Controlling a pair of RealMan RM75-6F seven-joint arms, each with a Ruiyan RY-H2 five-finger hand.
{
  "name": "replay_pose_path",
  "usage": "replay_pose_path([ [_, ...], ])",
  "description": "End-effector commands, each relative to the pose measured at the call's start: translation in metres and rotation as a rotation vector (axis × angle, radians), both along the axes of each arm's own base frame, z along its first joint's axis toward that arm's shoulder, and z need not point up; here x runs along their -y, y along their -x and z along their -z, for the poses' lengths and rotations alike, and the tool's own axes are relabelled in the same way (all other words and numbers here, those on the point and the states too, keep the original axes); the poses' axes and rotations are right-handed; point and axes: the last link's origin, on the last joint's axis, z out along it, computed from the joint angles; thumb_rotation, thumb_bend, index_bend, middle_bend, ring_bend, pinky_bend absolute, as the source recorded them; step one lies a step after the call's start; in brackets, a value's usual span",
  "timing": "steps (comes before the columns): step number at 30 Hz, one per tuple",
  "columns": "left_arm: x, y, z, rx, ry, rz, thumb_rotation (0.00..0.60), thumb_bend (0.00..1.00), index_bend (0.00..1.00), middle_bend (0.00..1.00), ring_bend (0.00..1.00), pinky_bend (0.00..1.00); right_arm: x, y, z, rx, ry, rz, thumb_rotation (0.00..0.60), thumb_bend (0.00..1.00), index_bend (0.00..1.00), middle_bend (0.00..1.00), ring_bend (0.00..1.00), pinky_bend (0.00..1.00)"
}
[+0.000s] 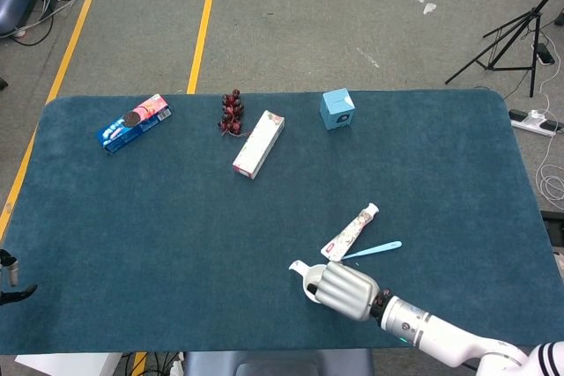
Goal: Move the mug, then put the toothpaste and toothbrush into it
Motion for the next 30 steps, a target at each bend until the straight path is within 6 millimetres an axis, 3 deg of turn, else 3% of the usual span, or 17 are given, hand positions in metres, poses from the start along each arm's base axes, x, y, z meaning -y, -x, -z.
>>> replay_pose_path([
  [1,0.000,0.000,0.000,0.001,0.002,-0.002,0.600,0.00,0.79,0.48,0.43,0.56,0.000,-0.003,-0.010,0.039,0.020,0.003,0.600,0.21,0.38,1.00,0.92,0.99],
  [8,-0.001,0.001,-0.001,0.003,-0.002,-0.005,0.600,0.00,0.79,0.48,0.43,0.56,0.006,-0.010,-0.038,0.154,0.084,0.000,0.600,0.21,0.38,0.99,0.92,0.99],
  [11,-0.001,0.001,-0.001,0.004,-0.002,-0.005,0.600,0.00,0.79,0.48,0.43,0.56,0.014,-0.008,-0.052,0.204,0.128,0.018,0.600,0.20,0.38,0.94,0.86,0.98],
  [17,-0.002,0.002,0.001,0.005,0.005,-0.010,0.600,0.00,0.79,0.48,0.43,0.56,0.039,0.004,-0.068,0.245,0.205,0.070,0.600,0.20,0.37,0.67,0.62,0.75],
  [22,-0.003,0.002,0.001,0.006,0.006,-0.011,0.600,0.00,0.79,0.48,0.43,0.56,0.060,0.011,-0.070,0.264,0.238,0.124,0.600,0.20,0.37,0.45,0.40,0.56],
  [30,-0.003,0.002,0.000,0.011,0.003,-0.012,0.600,0.00,0.79,0.48,0.43,0.56,0.088,0.018,-0.055,0.252,0.232,0.185,0.600,0.20,0.37,0.28,0.23,0.44],
])
